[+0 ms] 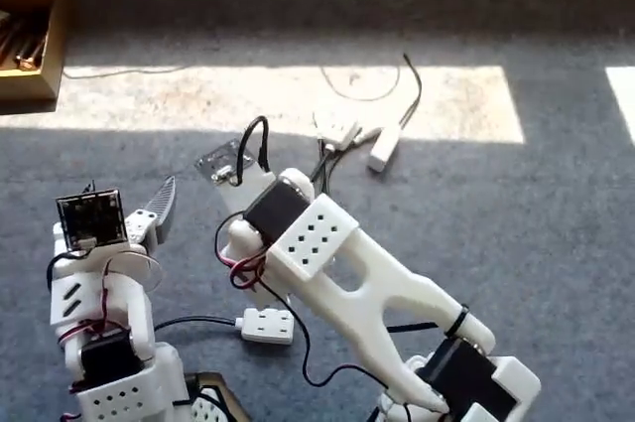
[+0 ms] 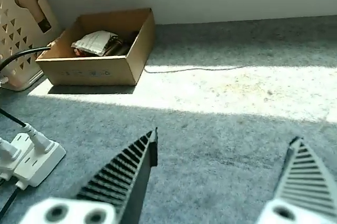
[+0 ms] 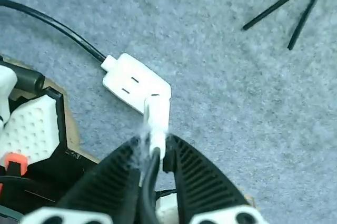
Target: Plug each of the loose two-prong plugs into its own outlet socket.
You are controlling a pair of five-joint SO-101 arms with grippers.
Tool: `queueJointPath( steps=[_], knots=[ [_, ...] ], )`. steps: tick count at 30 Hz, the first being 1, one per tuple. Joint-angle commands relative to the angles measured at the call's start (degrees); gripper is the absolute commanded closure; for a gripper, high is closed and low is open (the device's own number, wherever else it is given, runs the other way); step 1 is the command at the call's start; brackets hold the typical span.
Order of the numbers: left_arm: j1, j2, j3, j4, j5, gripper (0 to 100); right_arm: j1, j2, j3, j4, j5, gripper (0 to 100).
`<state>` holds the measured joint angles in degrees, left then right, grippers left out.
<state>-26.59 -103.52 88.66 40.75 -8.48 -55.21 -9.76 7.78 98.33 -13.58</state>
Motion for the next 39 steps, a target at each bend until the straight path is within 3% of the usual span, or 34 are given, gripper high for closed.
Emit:
queueJointPath(
  steps=[1, 6, 10, 14, 18, 32, 39],
  knots=[
    [-1.19, -0.04, -0.66, -1.23, 0.44, 64, -1.27, -1.27, -0.22, 2.51, -8.26, 99.3],
    [-1.19, -0.04, -0.75, -1.23, 0.44, 64, -2.51, -1.71, 9.27, -1.8, -17.32, 99.3],
    [-2.86, -0.04, -0.75, -1.23, 0.44, 64, -3.56, -8.04, 16.66, -10.68, -20.48, 99.3],
    [-4.88, -0.04, -0.31, -1.32, 0.44, 64, -4.44, -19.56, 22.02, -12.44, -22.07, 99.3],
    [-4.62, -0.04, -0.48, -1.41, 0.44, 64, -1.1, -25.19, 25.89, -16.48, -22.33, 99.3],
    [-4.09, -0.04, -0.13, -1.49, 0.18, 64, 0.4, -18.51, 27.03, -16.48, -22.51, 99.3],
    [-4.09, -0.04, -0.13, -1.49, 0.18, 64, -5.58, -18.42, 27.12, -14.99, -22.07, 99.3]
  ],
)
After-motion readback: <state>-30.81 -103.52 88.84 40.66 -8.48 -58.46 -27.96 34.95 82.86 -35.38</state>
